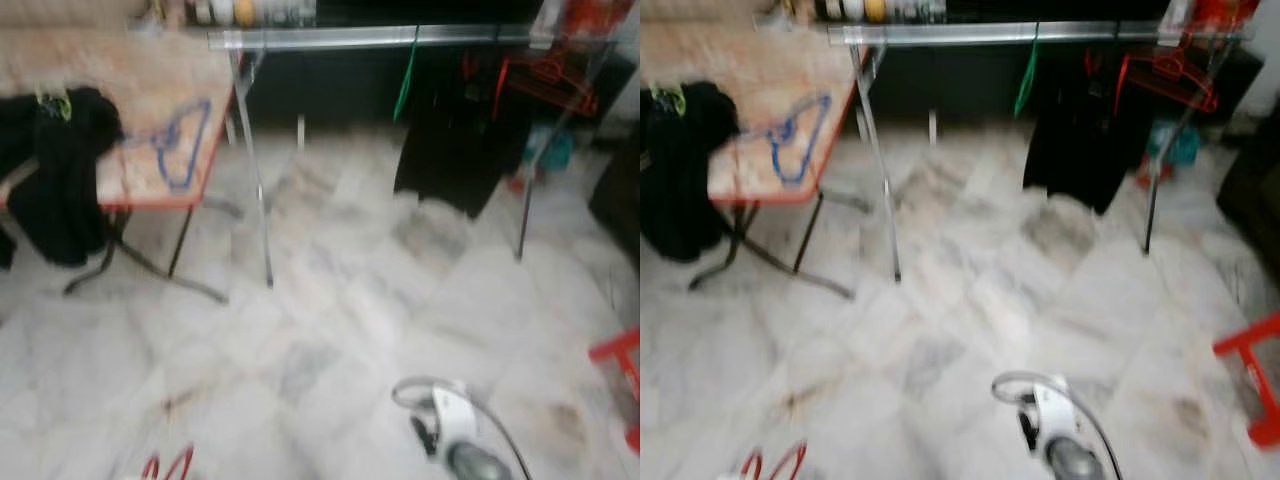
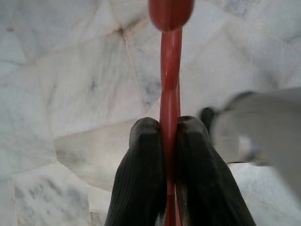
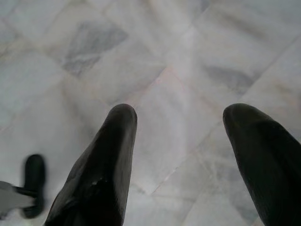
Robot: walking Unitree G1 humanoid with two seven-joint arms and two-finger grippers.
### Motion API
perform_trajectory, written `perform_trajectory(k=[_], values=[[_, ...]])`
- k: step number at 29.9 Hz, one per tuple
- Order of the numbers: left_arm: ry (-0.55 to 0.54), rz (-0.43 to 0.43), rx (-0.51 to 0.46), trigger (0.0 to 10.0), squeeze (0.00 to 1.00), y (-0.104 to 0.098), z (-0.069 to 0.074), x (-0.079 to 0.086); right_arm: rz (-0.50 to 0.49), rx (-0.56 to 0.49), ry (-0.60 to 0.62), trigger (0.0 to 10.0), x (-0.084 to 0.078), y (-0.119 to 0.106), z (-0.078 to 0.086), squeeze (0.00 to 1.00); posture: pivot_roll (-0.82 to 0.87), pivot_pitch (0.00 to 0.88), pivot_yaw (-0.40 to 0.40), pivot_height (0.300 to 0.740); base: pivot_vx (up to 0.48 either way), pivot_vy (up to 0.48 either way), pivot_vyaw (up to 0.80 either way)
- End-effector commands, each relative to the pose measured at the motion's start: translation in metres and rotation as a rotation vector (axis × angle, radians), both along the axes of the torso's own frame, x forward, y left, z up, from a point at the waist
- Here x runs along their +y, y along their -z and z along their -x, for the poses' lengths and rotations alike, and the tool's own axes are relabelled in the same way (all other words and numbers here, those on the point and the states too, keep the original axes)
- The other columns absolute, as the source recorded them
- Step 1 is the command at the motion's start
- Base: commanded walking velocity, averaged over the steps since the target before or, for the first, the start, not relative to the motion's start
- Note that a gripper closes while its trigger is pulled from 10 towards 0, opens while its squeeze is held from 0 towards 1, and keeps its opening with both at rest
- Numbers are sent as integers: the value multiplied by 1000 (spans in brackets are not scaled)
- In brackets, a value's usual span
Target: Hang hanger
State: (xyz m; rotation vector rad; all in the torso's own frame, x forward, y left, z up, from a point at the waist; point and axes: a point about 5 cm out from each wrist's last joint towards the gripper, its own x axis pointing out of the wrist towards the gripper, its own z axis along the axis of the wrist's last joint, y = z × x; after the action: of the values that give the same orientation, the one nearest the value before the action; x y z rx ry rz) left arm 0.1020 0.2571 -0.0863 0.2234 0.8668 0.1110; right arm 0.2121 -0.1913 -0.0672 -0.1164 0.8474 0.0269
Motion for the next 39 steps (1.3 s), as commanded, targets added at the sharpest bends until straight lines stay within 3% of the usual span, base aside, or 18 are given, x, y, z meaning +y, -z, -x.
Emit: perform_trajectory(k=[1,8,11,12,16,18,24,25,27,28,32,35,37,38,39], values=[[-9,-39,34,10000,0,2,13,4,-17,-4,-6,10000,7,1,-1,0,44,101,-44,740,0,0,0],[-58,-98,-19,10000,0,-1,13,7,-13,-9,-10,10000,7,0,-2,0,42,106,-43,740,0,0,0],[-29,-94,-65,10000,0,-4,-32,-16,-11,-13,-5,10000,7,0,-2,0,42,107,-43,740,0,0,0],[-21,-104,-133,10000,0,-11,-50,-20,-11,-16,-6,10000,7,-1,-2,0,42,109,-44,740,0,0,0],[-23,-118,-263,10000,0,-27,-75,-19,-13,-21,-9,10000,7,-1,-2,0,42,110,-46,740,0,0,0],[-7,-132,-357,10000,0,-40,-94,-20,-12,-27,-12,10000,7,-1,-3,0,41,110,-45,740,0,0,0],[74,-87,-437,10000,0,-57,-124,-30,-8,-54,-24,10000,6,-3,-4,0,34,112,-45,740,0,0,0],[148,-26,-445,10000,0,-60,-130,-38,-5,-73,-25,10000,6,-4,-5,0,33,112,-45,740,0,0,0],[166,-12,-447,10000,0,-61,-132,-40,-5,-77,-24,10000,6,-4,-5,0,33,112,-45,740,0,0,0],[258,7,-481,10000,0,-67,-138,-47,33,-113,-55,10000,6,-7,-8,0,35,116,-46,740,0,0,0],[585,38,-509,10000,0,-84,-147,-68,1,-192,-60,10000,7,-13,-12,0,35,116,-46,740,0,0,0],[808,53,-455,10000,0,-91,-147,-77,-83,-189,-287,10000,21,-17,-17,0,29,115,-46,740,0,0,0],[876,35,-435,10000,0,-93,-147,-77,-136,-188,-405,10000,25,-22,-22,0,25,115,-46,740,0,0,0],[876,35,-435,10000,0,-93,-147,-77,-136,-188,-405,10000,25,-22,-22,0,25,115,-46,740,0,0,0],[935,15,-410,10000,0,-96,-147,-76,-162,-283,-521,10000,8,-50,-47,0,22,115,-46,740,0,0,0]])
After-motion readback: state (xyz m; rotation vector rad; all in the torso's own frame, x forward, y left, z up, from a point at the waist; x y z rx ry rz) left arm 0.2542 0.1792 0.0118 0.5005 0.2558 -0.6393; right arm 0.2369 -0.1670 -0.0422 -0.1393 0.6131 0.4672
